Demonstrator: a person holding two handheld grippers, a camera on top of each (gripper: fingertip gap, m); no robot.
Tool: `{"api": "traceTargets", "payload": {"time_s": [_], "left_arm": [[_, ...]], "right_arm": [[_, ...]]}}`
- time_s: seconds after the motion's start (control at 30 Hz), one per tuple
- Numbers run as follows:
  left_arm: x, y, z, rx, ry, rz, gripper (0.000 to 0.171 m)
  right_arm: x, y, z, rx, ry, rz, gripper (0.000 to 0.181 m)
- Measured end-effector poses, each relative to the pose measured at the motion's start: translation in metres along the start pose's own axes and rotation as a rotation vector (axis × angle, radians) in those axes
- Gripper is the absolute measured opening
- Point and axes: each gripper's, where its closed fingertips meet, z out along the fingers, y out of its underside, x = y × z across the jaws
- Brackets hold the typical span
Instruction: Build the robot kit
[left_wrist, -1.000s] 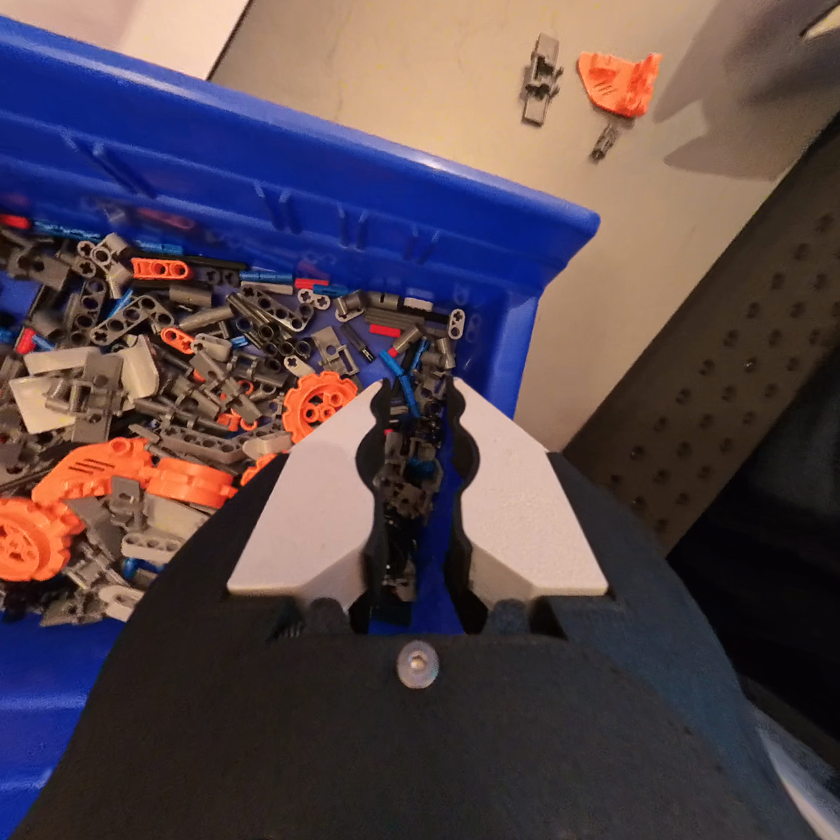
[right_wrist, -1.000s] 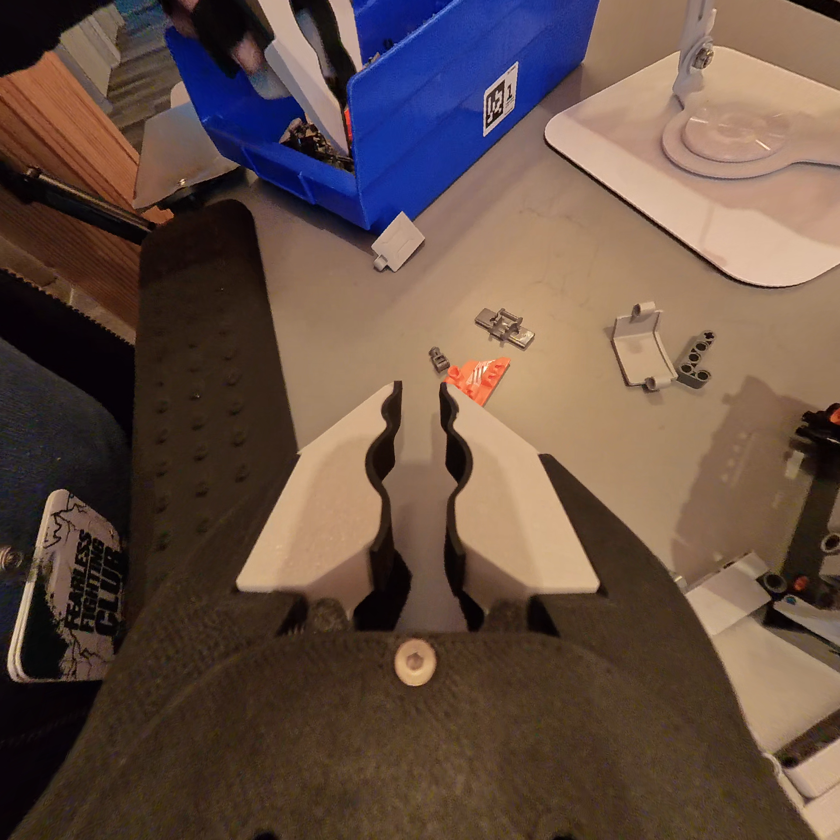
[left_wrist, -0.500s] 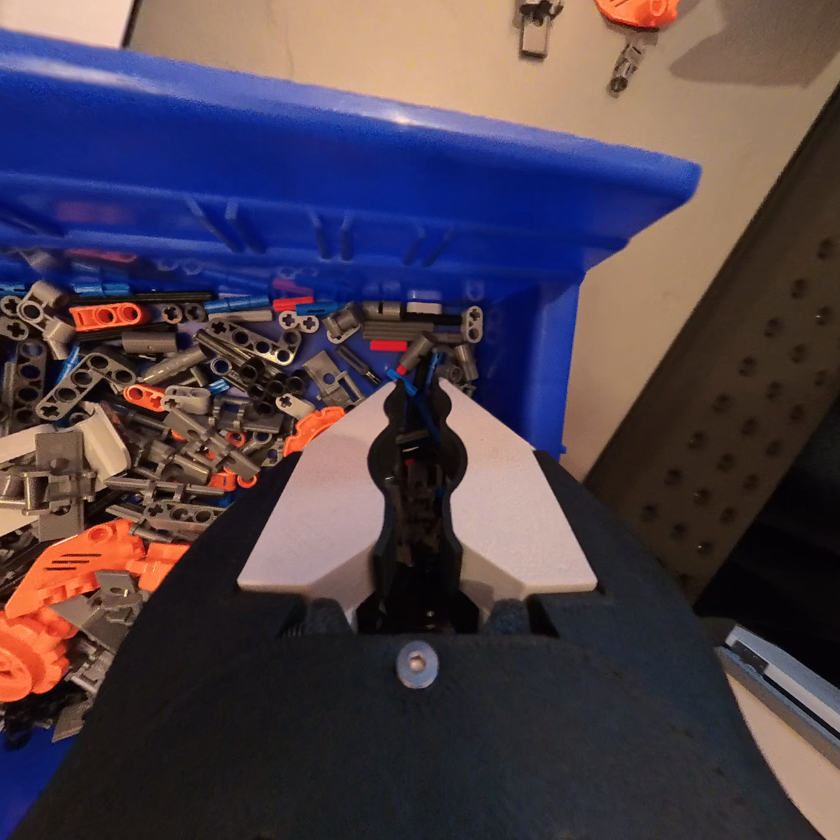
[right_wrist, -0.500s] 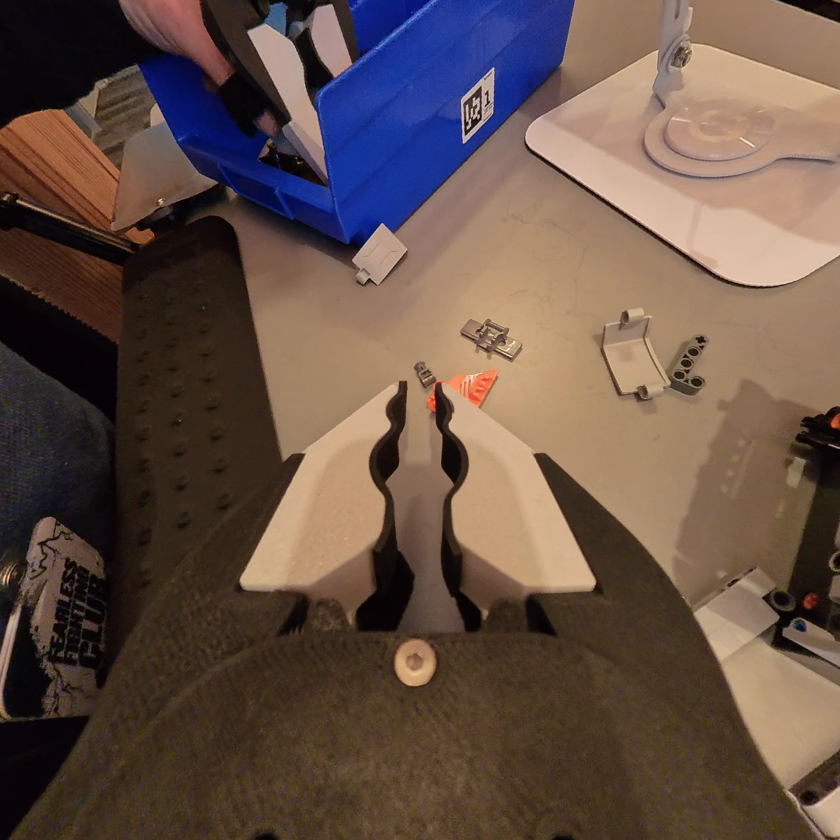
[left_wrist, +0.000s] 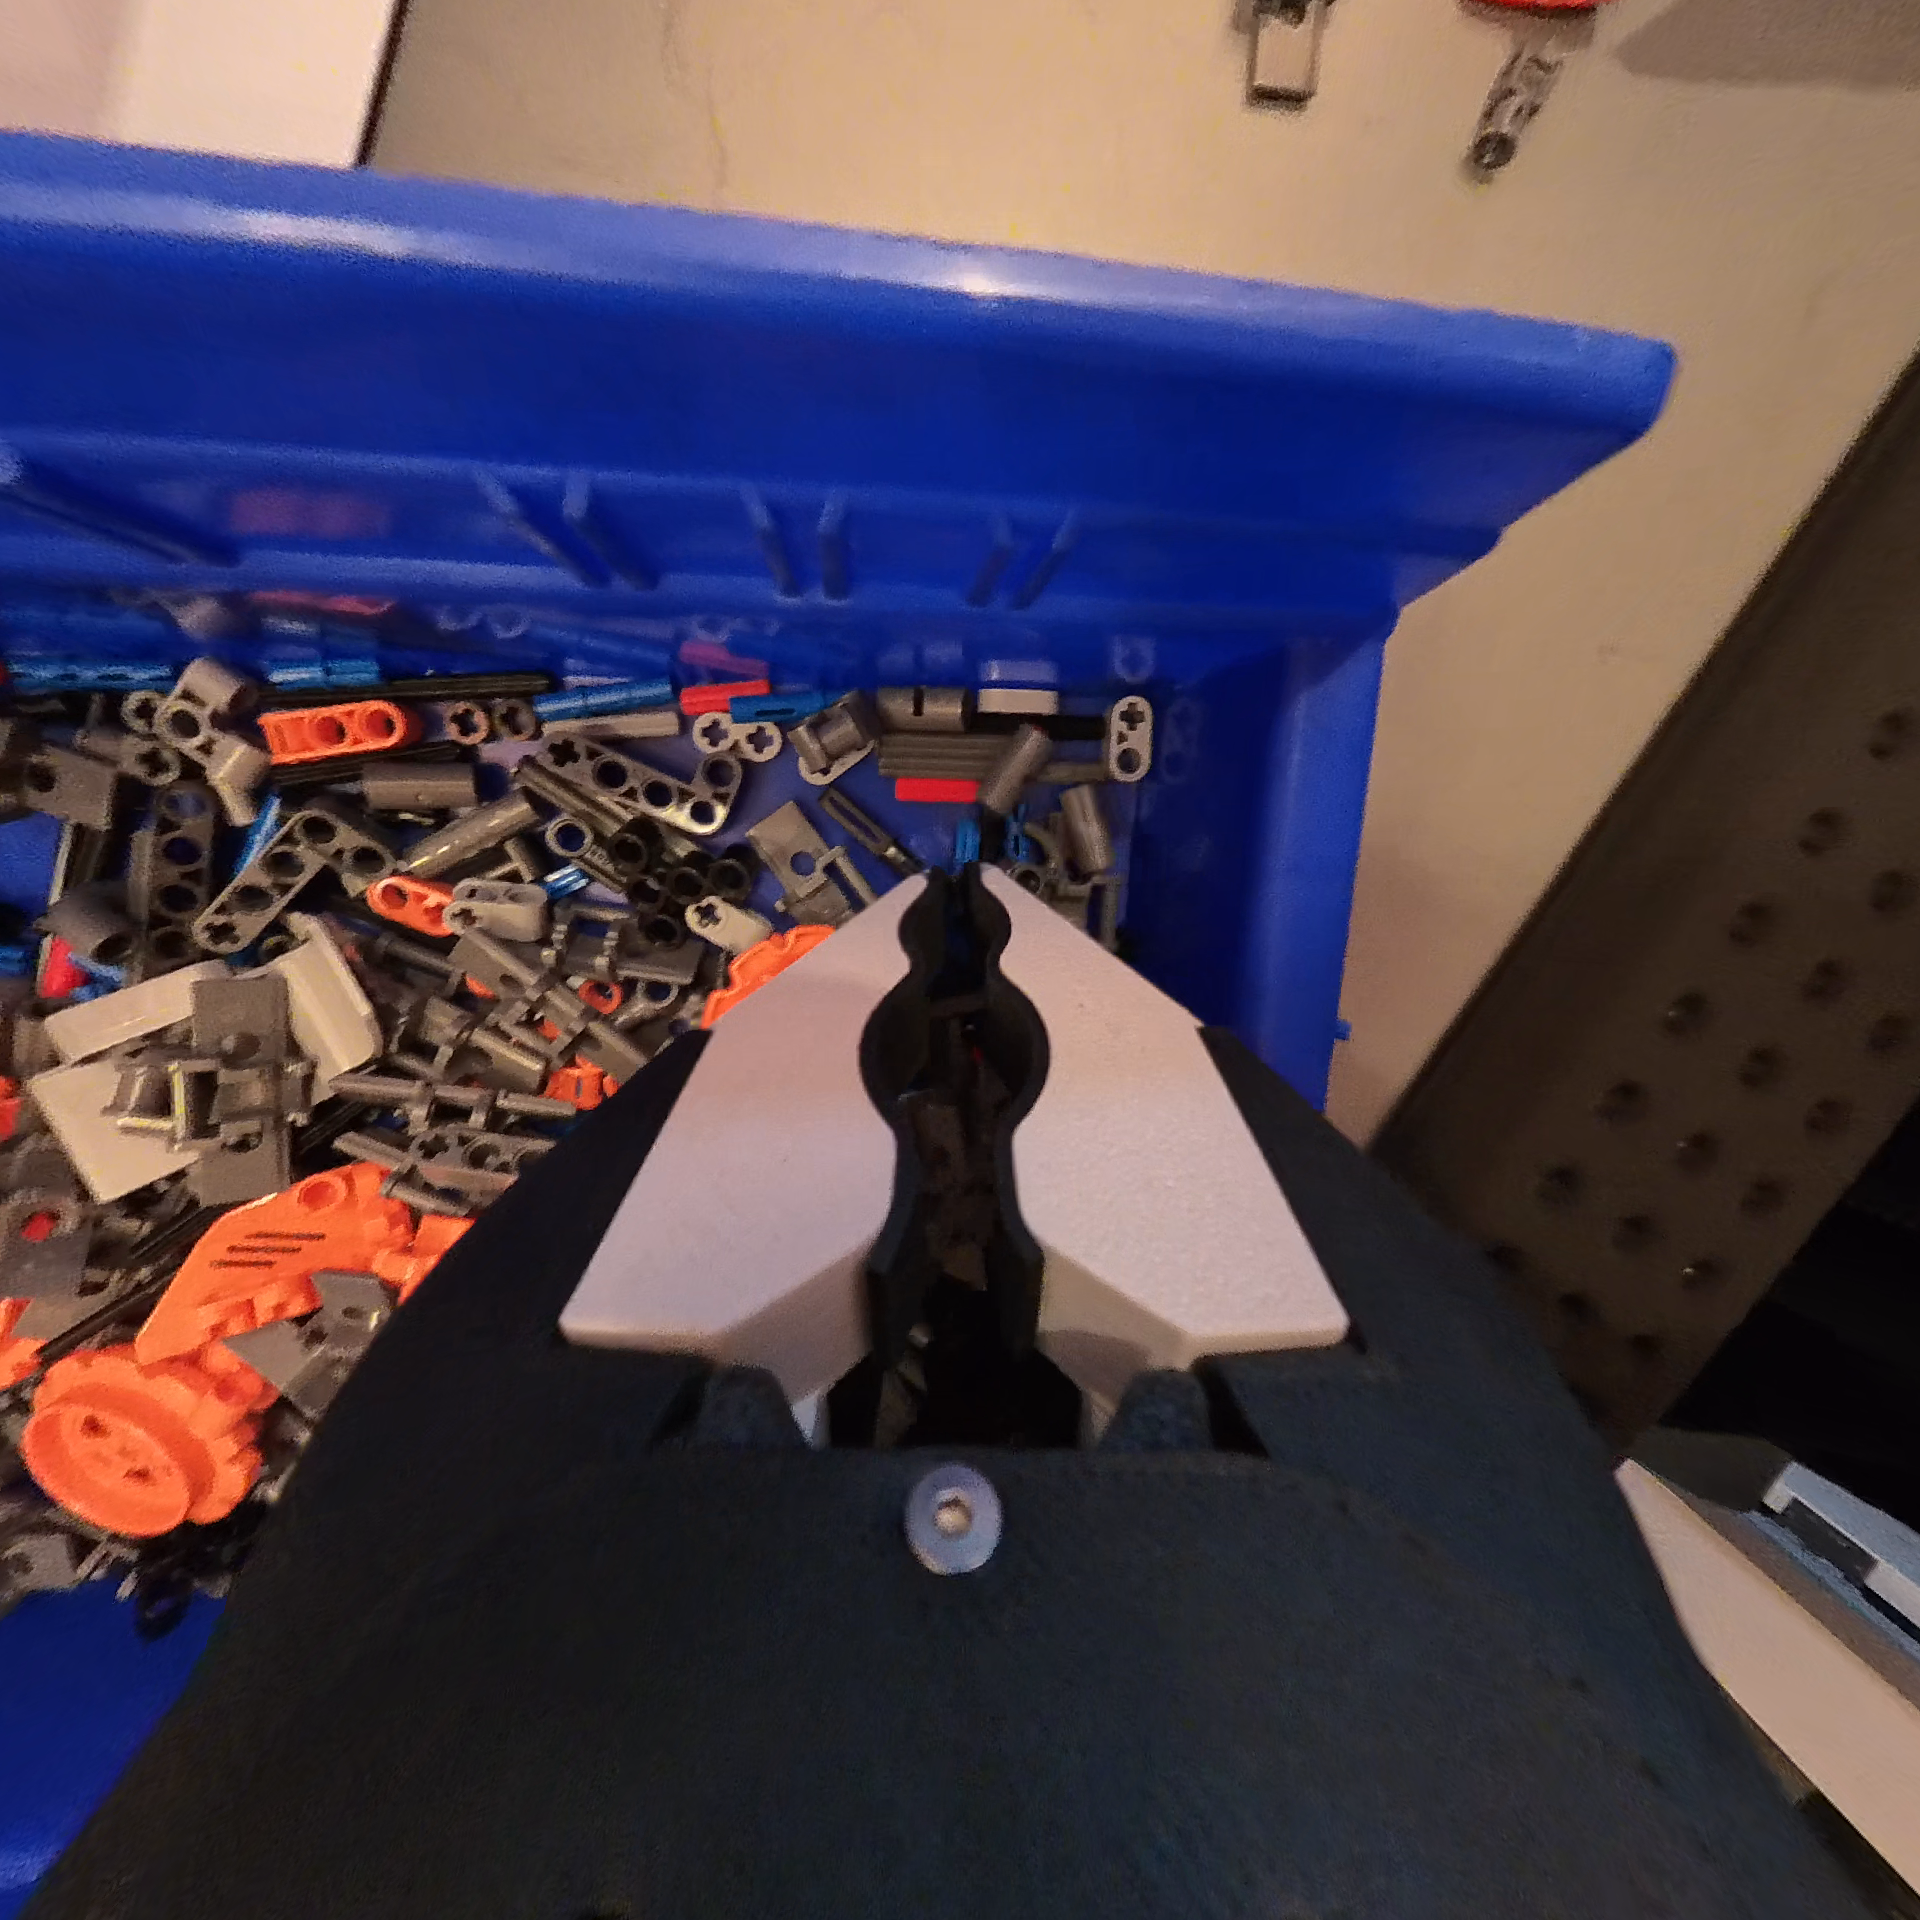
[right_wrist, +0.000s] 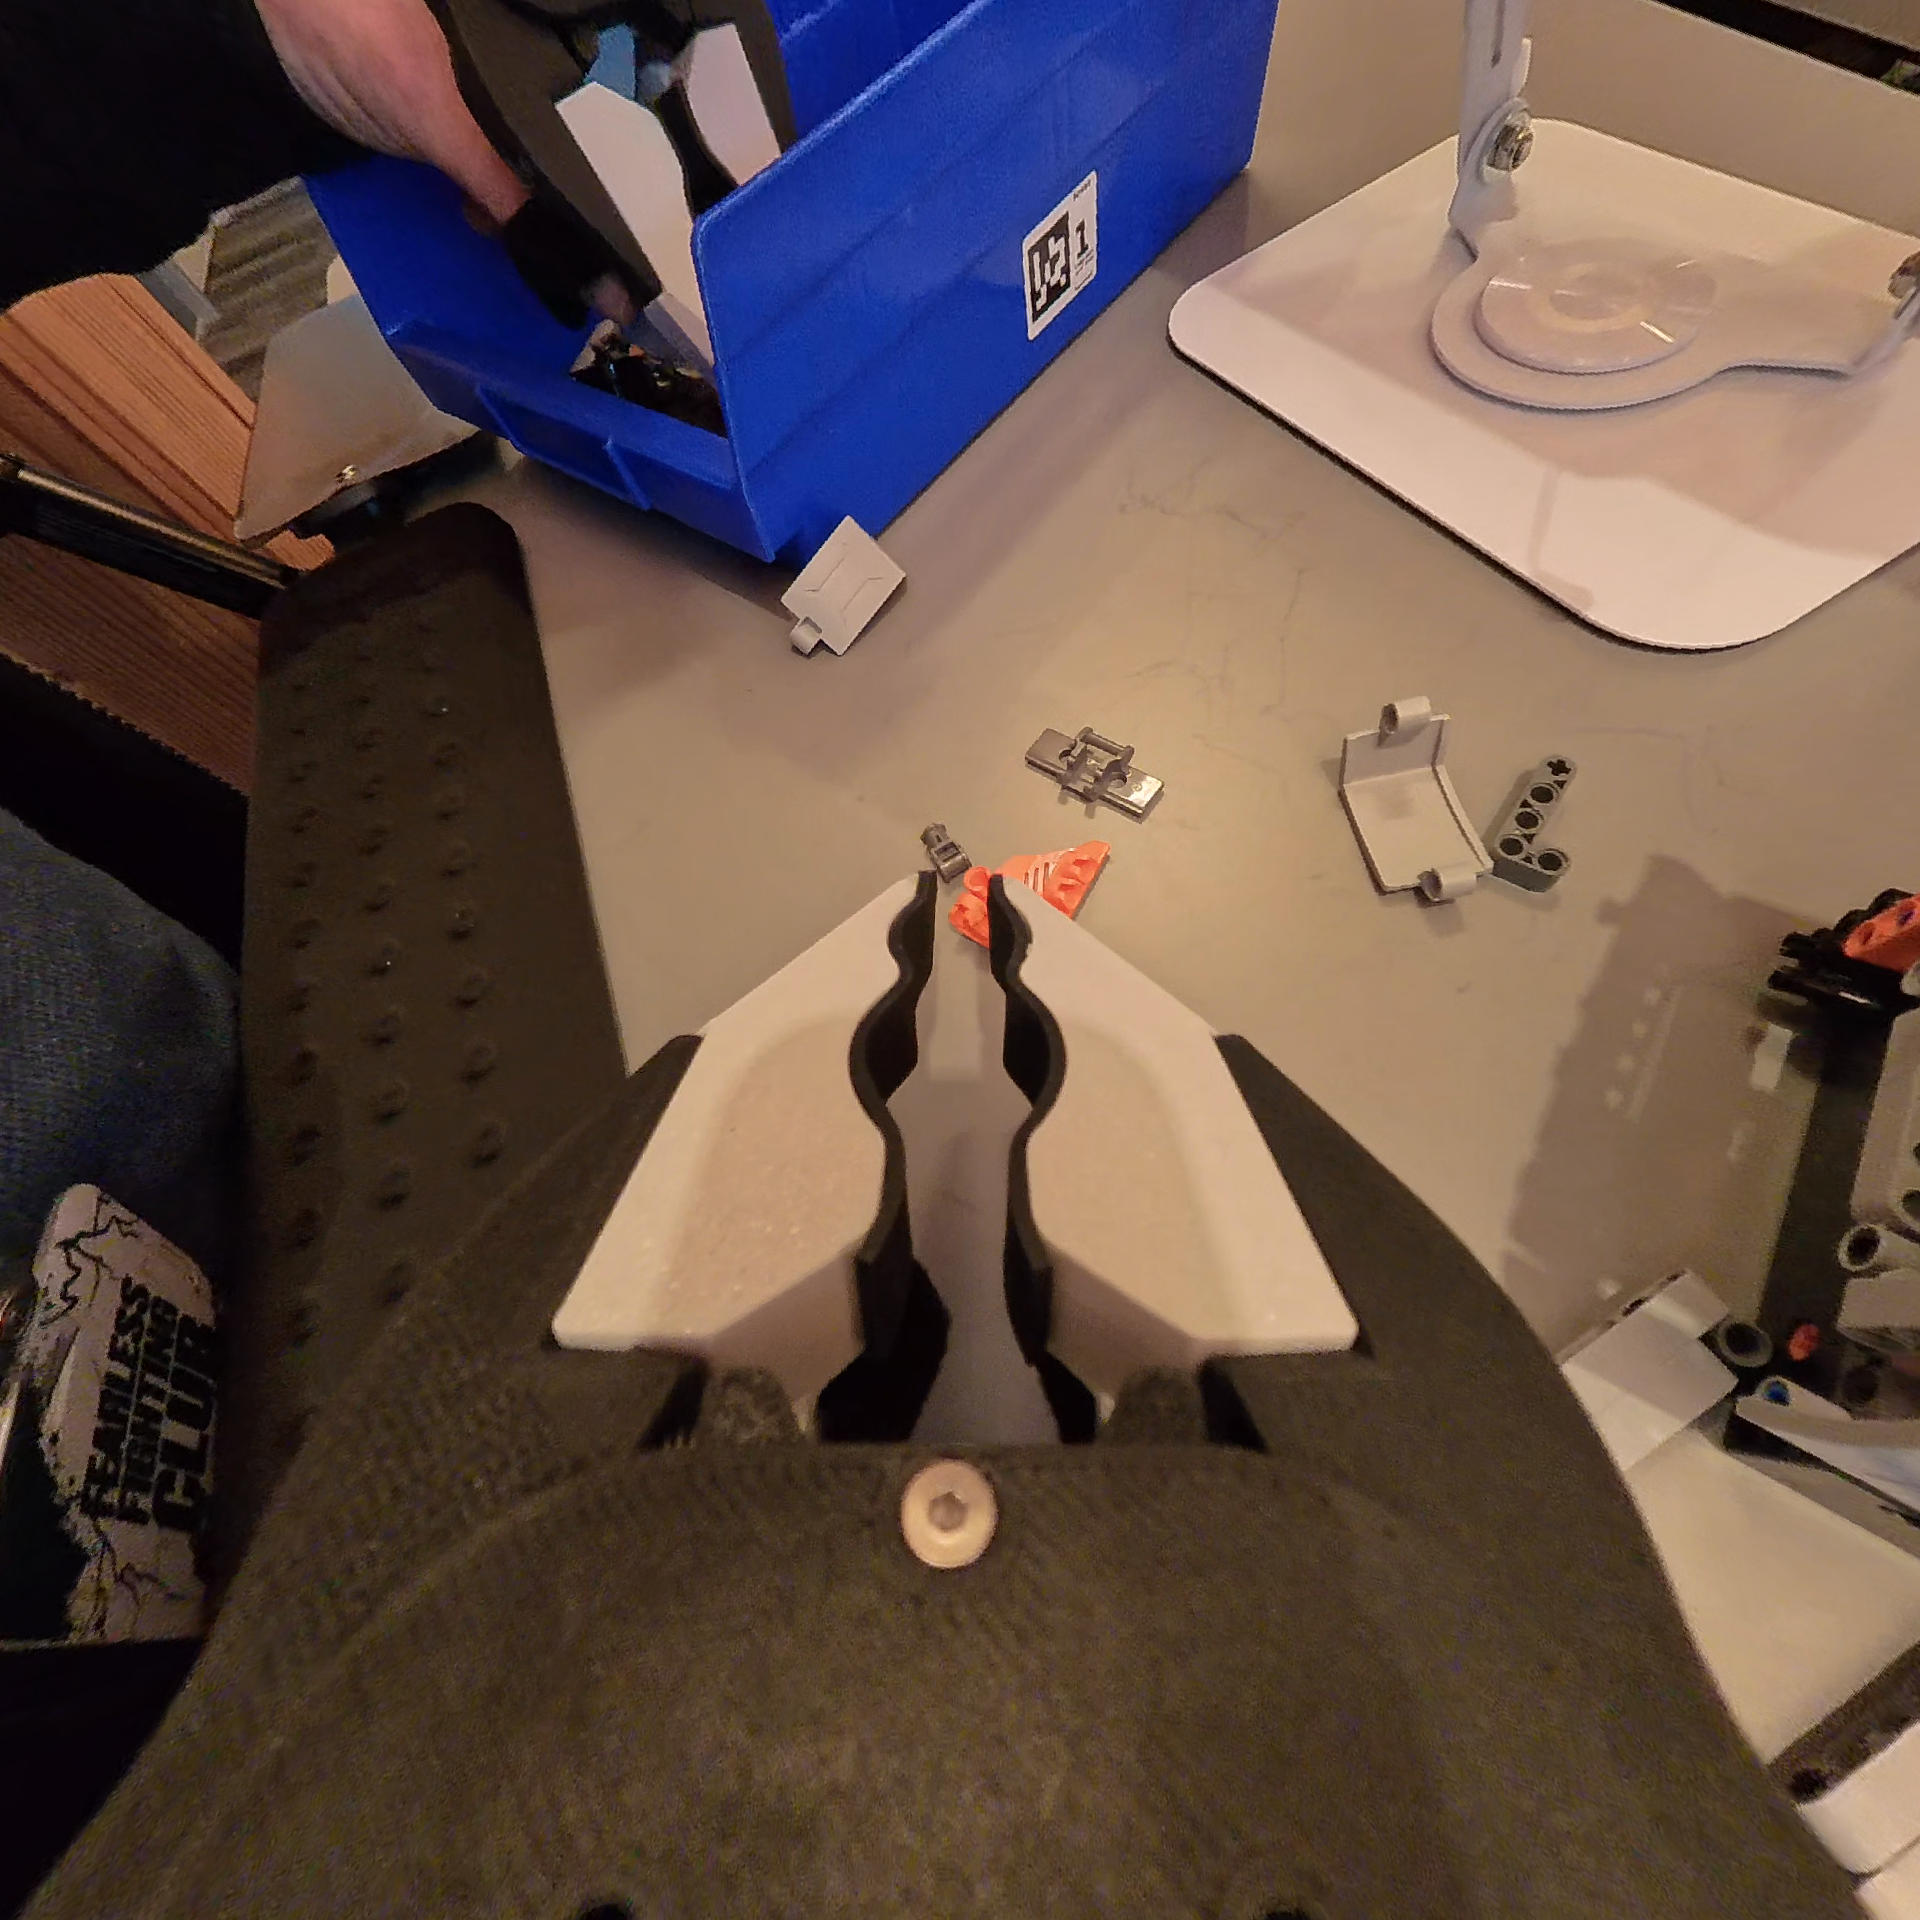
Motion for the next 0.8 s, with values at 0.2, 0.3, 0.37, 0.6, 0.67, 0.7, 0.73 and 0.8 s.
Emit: {"api": "traceTargets", "payload": {"time_s": [0.2, 0.3, 0.37, 0.6, 0.67, 0.7, 0.73, 0.8], "left_arm": [[-0.004, -0.004, -0.014, 0.024, -0.049, -0.008, 0.004], [0.004, -0.010, -0.013, 0.046, -0.023, 0.019, 0.006], [0.006, -0.008, -0.008, 0.030, -0.005, 0.022, 0.006], [0.003, -0.005, 0.006, -0.005, -0.006, 0.004, 0.007], [0.001, -0.003, 0.007, -0.021, 0.000, -0.043, 0.010], [0.001, -0.002, 0.007, -0.027, -0.005, -0.048, 0.010], [0.001, -0.002, 0.007, -0.025, -0.002, -0.054, 0.011], [0.000, -0.002, 0.008, -0.034, -0.011, -0.063, 0.007]], "right_arm": [[0.001, 0.001, -0.003, 0.006, 0.006, -0.001, 0.007], [0.000, 0.002, -0.003, 0.005, 0.004, 0.000, 0.007], [-0.001, 0.002, -0.002, 0.006, 0.000, -0.001, 0.006], [-0.002, 0.001, -0.001, 0.008, 0.005, 0.002, 0.006], [-0.002, 0.002, -0.001, 0.007, 0.008, 0.002, 0.006], [-0.002, 0.002, -0.001, 0.007, 0.007, 0.003, 0.006], [-0.002, 0.002, -0.001, 0.008, 0.007, 0.003, 0.006], [-0.002, 0.002, 0.000, 0.009, 0.007, 0.004, 0.006]]}}
